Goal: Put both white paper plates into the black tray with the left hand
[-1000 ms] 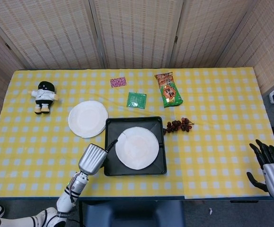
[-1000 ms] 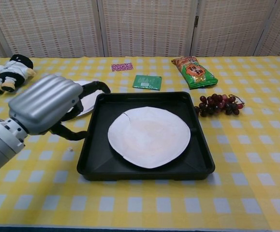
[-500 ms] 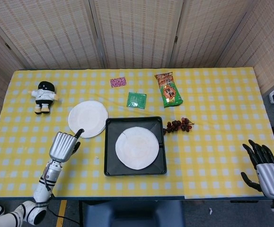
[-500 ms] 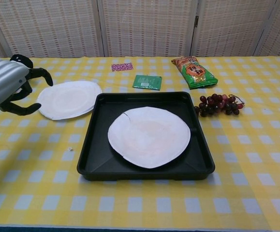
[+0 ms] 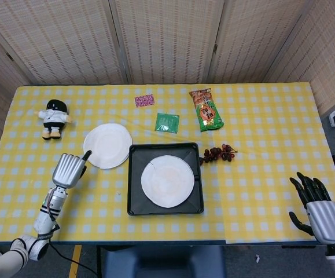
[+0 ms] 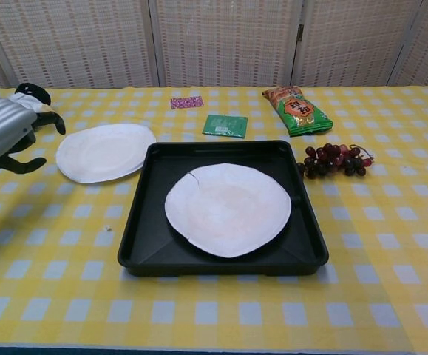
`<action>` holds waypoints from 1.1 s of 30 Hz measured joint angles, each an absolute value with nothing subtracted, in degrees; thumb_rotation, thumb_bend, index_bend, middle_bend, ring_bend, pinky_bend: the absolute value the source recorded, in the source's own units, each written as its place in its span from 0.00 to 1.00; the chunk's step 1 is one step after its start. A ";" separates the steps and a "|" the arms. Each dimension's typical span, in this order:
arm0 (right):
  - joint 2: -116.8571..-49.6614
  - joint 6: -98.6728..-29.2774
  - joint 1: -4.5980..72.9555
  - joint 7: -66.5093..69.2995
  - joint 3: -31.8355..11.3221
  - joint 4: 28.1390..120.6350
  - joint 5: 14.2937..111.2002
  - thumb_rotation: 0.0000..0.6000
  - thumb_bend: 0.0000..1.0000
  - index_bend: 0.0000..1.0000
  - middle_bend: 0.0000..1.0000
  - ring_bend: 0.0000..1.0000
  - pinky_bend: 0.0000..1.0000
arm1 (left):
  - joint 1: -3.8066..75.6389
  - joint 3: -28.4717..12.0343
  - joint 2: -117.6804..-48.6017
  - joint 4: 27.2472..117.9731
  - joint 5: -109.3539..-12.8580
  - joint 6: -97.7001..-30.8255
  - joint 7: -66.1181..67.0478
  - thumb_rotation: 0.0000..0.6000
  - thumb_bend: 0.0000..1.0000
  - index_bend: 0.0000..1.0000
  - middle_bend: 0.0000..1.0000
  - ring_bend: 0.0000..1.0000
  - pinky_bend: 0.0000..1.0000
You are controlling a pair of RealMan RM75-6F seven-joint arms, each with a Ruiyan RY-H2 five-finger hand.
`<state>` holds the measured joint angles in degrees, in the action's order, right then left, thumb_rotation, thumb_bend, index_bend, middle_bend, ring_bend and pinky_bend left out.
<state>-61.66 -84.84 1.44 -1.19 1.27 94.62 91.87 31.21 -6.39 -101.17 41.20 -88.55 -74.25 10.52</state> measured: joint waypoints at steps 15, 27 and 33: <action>-61.70 -83.59 1.69 -2.75 1.15 95.09 90.44 1.00 0.37 0.00 0.00 0.00 0.00 | 33.27 -2.78 -108.49 24.94 -89.13 -68.66 4.26 1.00 0.33 0.43 1.00 1.00 1.00; -61.27 -82.84 1.98 -2.37 1.24 95.36 89.96 1.00 0.37 0.00 0.00 0.00 0.00 | 35.02 -2.79 -114.40 17.58 -88.85 -69.64 -0.19 1.00 0.31 0.46 1.00 1.00 1.00; -60.99 -82.97 1.92 -1.75 1.39 95.44 90.21 1.00 0.37 0.00 0.00 0.00 0.00 | 36.28 -3.12 -115.89 15.26 -88.18 -67.92 -0.68 1.00 0.30 0.47 1.00 1.00 1.00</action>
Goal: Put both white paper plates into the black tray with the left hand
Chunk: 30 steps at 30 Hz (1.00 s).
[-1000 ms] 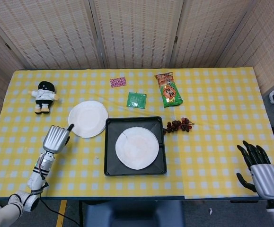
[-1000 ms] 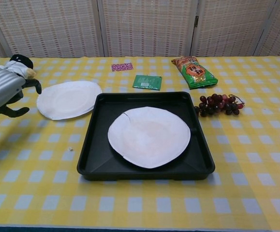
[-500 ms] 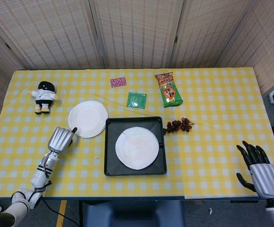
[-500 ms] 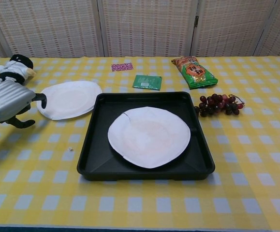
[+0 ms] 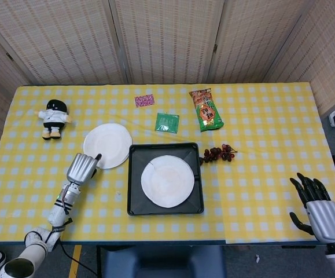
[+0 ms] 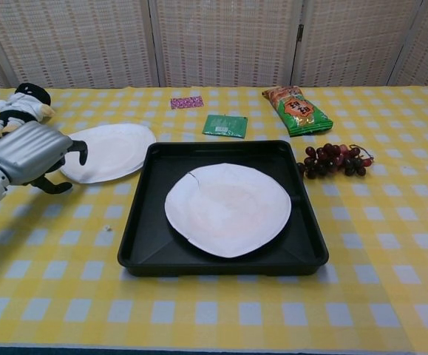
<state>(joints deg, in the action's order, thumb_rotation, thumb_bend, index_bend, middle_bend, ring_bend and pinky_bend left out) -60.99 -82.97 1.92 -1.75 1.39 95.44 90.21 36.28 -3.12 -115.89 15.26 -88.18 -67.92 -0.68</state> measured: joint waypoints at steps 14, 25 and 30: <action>-60.77 -83.50 1.66 -1.20 0.94 95.36 89.35 1.00 0.37 0.00 0.00 0.00 0.00 | 38.15 -4.14 -118.18 11.73 -86.23 -64.16 -1.47 1.00 0.30 0.48 1.00 1.00 1.00; -60.59 -83.41 1.62 -0.91 0.63 95.15 88.61 1.00 0.37 0.00 0.00 0.00 0.00 | 39.33 -4.84 -120.14 9.96 -85.00 -62.51 -1.99 1.00 0.30 0.49 1.00 1.00 1.00; -60.62 -83.32 1.60 -0.94 0.55 95.14 88.37 1.00 0.37 0.00 0.00 0.00 0.00 | 39.59 -4.89 -121.05 9.47 -84.77 -62.24 -2.47 1.00 0.31 0.51 1.00 1.00 1.00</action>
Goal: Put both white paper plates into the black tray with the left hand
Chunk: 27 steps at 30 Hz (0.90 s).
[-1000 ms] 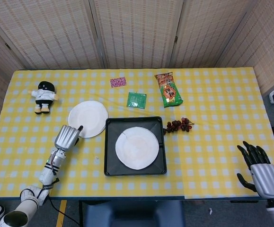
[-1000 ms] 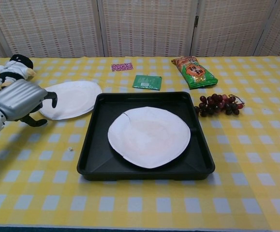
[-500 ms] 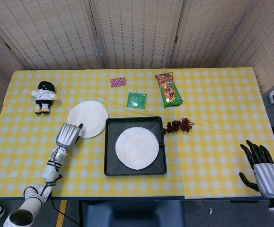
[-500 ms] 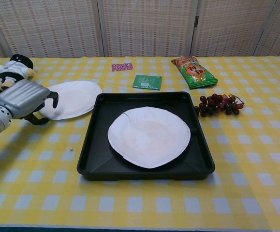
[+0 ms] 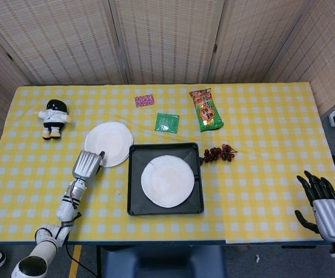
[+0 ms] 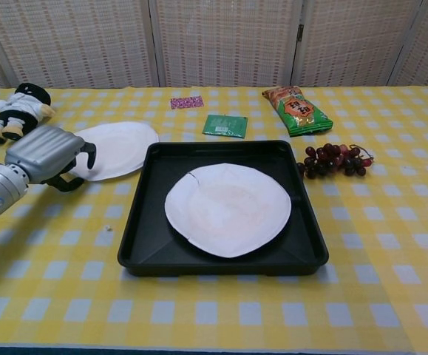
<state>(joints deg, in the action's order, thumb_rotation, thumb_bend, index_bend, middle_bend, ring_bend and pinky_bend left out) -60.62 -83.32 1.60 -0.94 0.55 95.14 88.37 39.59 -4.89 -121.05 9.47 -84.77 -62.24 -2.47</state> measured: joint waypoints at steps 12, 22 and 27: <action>-60.58 -83.38 1.59 -0.95 0.41 95.03 88.21 1.00 0.37 0.00 0.00 0.00 0.00 | 40.01 -5.32 -122.68 7.63 -84.06 -63.45 -3.59 1.00 0.33 0.60 1.00 1.00 1.00; -60.62 -83.68 1.45 -1.11 0.37 95.04 88.30 1.00 0.37 0.00 0.00 0.00 0.00 | 40.25 -5.59 -123.12 7.15 -83.55 -63.34 -4.68 1.00 0.36 0.60 1.00 1.00 1.00; -60.54 -83.87 1.33 -1.06 0.38 95.06 88.35 1.00 0.37 0.00 0.00 0.00 0.00 | 40.46 -5.45 -123.30 7.00 -83.56 -62.55 -5.24 1.00 0.40 0.60 1.00 1.00 1.00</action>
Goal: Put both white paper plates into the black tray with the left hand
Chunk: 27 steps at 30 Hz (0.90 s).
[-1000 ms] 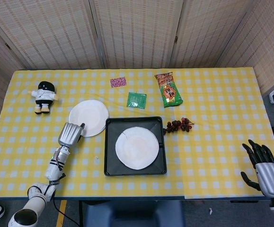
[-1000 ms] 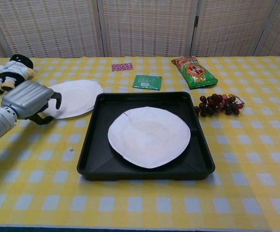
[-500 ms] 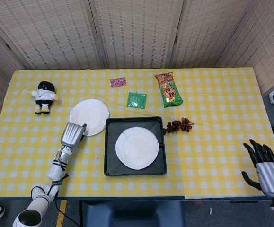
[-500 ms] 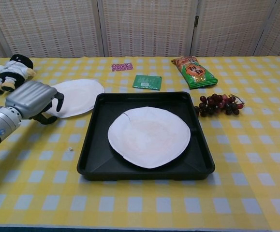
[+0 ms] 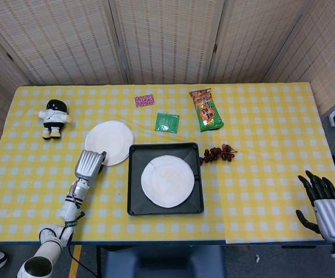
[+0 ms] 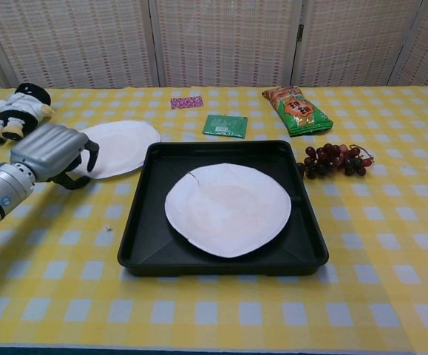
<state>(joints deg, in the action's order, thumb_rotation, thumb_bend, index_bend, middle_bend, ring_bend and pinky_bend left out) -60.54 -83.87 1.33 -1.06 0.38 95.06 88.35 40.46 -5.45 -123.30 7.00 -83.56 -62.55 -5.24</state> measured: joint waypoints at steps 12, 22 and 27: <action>-60.56 -83.61 1.48 -0.88 0.37 94.87 88.39 1.00 0.37 0.00 0.00 0.00 0.00 | 40.74 -4.50 -123.24 6.65 -84.32 -63.15 -7.11 1.00 0.56 0.59 1.00 1.00 1.00; -60.60 -83.47 1.52 -0.79 0.43 94.87 88.46 1.00 0.37 0.00 0.00 0.00 0.00 | 40.53 -3.71 -123.05 6.51 -85.10 -65.29 -8.40 1.00 0.58 0.61 1.00 1.00 1.00; -60.51 -83.64 1.49 -0.58 0.48 94.90 88.70 1.00 0.37 0.00 0.00 0.00 0.00 | 40.43 -3.42 -122.65 6.51 -85.45 -67.51 -9.12 1.00 0.59 0.62 1.00 1.00 1.00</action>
<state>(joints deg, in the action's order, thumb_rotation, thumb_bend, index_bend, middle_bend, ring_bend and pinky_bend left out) -60.51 -83.64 1.49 -0.58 0.48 94.90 88.70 40.43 -3.42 -122.65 6.51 -85.45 -67.51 -9.12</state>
